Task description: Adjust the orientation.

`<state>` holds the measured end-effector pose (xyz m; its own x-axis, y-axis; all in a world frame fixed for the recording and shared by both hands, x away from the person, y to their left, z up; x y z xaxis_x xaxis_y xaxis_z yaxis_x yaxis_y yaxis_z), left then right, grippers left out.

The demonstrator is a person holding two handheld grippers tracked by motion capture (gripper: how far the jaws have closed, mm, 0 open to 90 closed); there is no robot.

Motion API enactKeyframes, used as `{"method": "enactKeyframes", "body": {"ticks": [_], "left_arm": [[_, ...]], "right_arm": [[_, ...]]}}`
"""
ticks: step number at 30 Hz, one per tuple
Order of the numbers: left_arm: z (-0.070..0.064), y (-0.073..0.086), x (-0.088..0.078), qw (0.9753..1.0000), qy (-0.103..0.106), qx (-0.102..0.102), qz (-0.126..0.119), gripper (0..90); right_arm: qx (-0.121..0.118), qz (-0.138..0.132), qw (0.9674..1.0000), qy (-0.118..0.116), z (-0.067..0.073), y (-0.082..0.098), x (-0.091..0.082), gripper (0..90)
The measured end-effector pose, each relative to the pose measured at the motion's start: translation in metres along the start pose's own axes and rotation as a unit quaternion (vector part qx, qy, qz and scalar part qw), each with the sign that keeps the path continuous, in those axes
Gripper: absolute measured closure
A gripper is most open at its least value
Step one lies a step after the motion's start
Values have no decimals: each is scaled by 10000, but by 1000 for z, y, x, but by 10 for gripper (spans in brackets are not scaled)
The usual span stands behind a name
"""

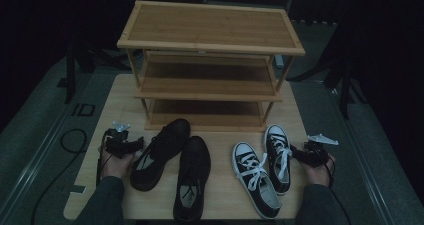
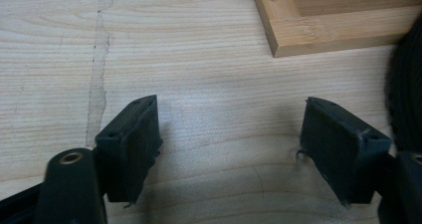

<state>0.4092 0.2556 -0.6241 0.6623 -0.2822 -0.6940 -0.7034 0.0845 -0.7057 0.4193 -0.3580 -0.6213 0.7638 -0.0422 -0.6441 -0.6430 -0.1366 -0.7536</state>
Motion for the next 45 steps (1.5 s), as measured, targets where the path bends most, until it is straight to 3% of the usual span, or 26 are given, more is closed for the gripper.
{"method": "enactKeyframes", "body": {"ticks": [3,18,19,21,25,36,45], "left_arm": [[1,0,-2,10000,35,21,55,335],[2,2,-8,9990,236,209,312,363],[3,2,-9,9990,218,191,338,422],[4,3,-11,9988,253,166,378,454],[2,2,-16,9980,536,-18,347,473],[-10,-18,-46,9959,876,200,143,522],[-28,-32,-65,9927,1092,514,-1,511]], "right_arm": [[-4,1,10000,1,0,0,0,340],[1,1,10000,-14,0,0,0,340],[-1,0,10000,-13,0,0,0,341],[2,2,10000,-14,0,0,0,341],[0,1,10000,-10,0,0,0,341],[2,3,10000,-10,0,0,0,341],[2,2,10000,-10,0,0,0,341]]}}
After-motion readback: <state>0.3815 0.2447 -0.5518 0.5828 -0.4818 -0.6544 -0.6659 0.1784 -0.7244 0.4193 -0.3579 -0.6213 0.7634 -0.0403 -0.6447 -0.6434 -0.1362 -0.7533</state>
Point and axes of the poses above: each handheld gripper's, and its own axes: x roughly forward along the jaws, y roughly out of its underside, z roughly to its left, the point moved 8 cm from there along x, roughly forward along the jaws, and after that the axes turned 12 degrees about y, right-handed, at the moved point
